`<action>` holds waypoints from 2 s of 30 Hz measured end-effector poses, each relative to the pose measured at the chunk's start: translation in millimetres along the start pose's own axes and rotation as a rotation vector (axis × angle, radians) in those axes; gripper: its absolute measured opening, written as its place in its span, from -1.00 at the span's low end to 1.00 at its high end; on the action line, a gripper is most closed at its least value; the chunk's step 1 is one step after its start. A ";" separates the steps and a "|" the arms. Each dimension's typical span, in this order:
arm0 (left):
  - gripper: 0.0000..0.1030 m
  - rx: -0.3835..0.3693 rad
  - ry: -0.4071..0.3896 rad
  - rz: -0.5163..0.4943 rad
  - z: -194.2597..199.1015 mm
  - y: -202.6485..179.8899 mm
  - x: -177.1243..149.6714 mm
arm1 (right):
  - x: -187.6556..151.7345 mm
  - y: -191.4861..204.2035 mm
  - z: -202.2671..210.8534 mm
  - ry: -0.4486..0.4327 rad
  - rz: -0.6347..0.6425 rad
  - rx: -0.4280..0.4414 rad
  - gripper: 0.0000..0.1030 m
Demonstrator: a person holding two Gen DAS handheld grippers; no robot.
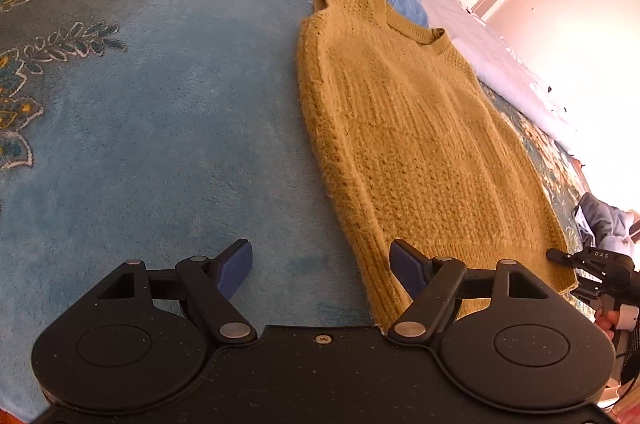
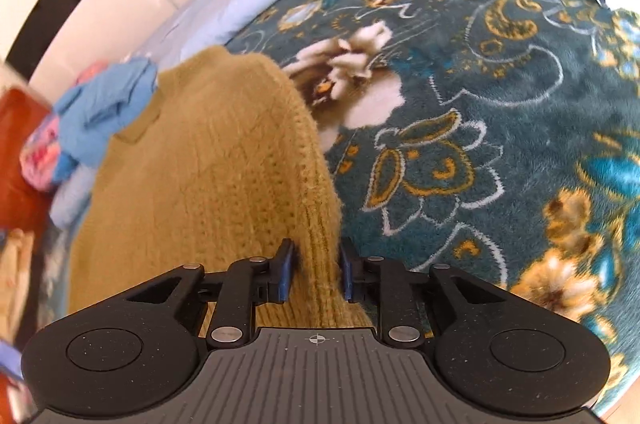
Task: Fold clothes
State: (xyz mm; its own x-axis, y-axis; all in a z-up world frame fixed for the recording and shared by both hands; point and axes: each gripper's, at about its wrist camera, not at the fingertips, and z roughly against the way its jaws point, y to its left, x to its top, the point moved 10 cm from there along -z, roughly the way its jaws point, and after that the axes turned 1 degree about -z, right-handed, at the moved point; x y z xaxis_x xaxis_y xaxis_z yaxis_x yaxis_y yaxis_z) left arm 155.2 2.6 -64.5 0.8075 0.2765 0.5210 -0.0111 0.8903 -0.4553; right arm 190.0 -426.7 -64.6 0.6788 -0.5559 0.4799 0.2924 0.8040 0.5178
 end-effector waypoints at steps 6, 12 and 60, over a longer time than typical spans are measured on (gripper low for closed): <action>0.44 -0.003 -0.051 0.036 6.5 13.7 10.1 | 10.8 49.0 10.8 -0.043 0.034 0.085 -0.82; 0.45 -0.014 -0.090 0.095 15.3 34.7 20.4 | -25.0 209.9 16.6 -0.005 0.407 0.289 -0.82; 0.39 -0.084 0.016 -0.038 -106.0 -12.6 113.2 | -115.4 106.0 -37.0 0.231 0.050 0.340 -0.15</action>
State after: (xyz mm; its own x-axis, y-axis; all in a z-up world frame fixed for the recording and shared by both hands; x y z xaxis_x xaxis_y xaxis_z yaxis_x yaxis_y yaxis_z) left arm 309.3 -15.7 -76.3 0.8156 0.2364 0.5281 0.0693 0.8662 -0.4948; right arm 167.6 -269.5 -91.3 0.8312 -0.4248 0.3587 0.0422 0.6915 0.7211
